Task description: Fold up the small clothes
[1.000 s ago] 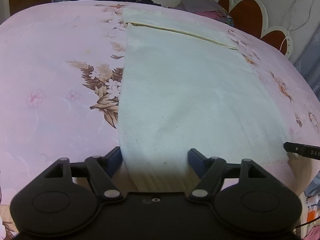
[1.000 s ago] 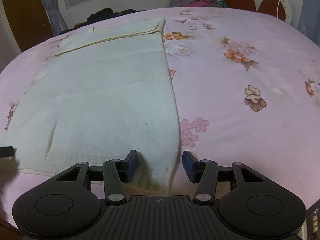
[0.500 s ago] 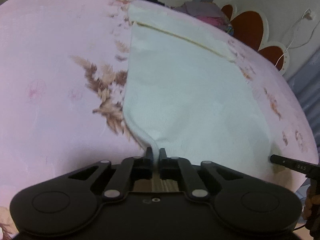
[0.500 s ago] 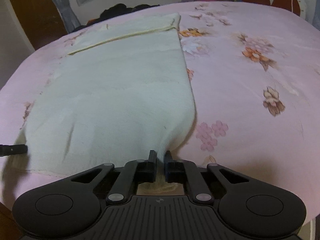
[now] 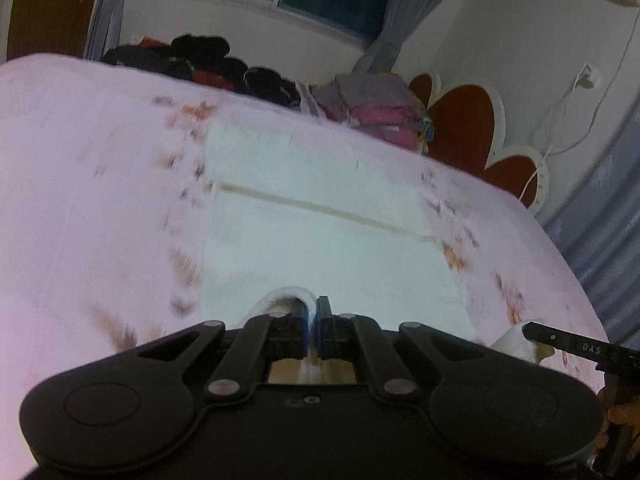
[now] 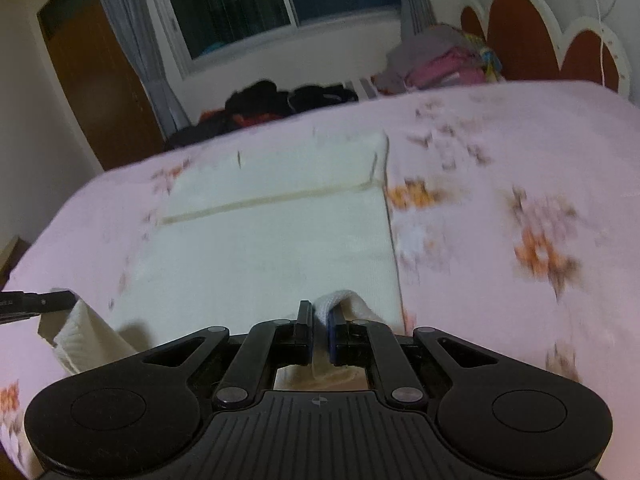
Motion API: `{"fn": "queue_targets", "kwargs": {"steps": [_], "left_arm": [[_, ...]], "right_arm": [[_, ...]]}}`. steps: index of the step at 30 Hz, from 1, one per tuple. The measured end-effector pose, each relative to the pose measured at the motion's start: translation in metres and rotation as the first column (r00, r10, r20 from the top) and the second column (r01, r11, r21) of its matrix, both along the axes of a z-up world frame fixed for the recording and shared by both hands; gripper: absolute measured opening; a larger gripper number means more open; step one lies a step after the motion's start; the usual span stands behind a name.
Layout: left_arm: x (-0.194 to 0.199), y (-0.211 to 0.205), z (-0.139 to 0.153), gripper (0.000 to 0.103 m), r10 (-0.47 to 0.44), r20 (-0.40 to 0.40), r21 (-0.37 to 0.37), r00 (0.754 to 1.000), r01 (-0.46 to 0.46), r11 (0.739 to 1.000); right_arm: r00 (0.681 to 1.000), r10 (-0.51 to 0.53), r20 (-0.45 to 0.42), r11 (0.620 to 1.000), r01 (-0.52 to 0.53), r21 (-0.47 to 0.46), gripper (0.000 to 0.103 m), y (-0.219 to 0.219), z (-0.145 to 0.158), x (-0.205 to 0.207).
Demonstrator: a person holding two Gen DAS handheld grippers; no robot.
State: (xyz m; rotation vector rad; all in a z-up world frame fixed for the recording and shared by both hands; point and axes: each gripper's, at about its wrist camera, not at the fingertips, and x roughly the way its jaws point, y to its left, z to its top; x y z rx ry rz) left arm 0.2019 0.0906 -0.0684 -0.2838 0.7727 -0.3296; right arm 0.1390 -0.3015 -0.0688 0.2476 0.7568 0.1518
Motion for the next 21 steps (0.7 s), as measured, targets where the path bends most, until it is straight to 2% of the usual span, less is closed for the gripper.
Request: {"fn": "queue_targets", "kwargs": {"steps": [8, 14, 21], "left_arm": [[0.067, -0.009, 0.007, 0.003, 0.056, 0.05, -0.017, 0.997, -0.055, 0.998], [0.125, -0.013, 0.004, 0.003, 0.1, 0.059, -0.032, 0.993, -0.098, 0.995], [0.19, -0.011, -0.011, 0.003, 0.17, 0.028, -0.043, 0.985, -0.169, 0.985]], "right_arm": [[0.997, -0.02, 0.071, 0.999, 0.018, 0.034, 0.007, -0.015, 0.014, 0.076], [0.994, -0.045, 0.102, 0.997, 0.039, 0.061, 0.007, -0.024, 0.011, 0.144], [0.995, -0.078, 0.066, 0.991, 0.07, 0.111, 0.006, -0.033, -0.008, 0.224]]}}
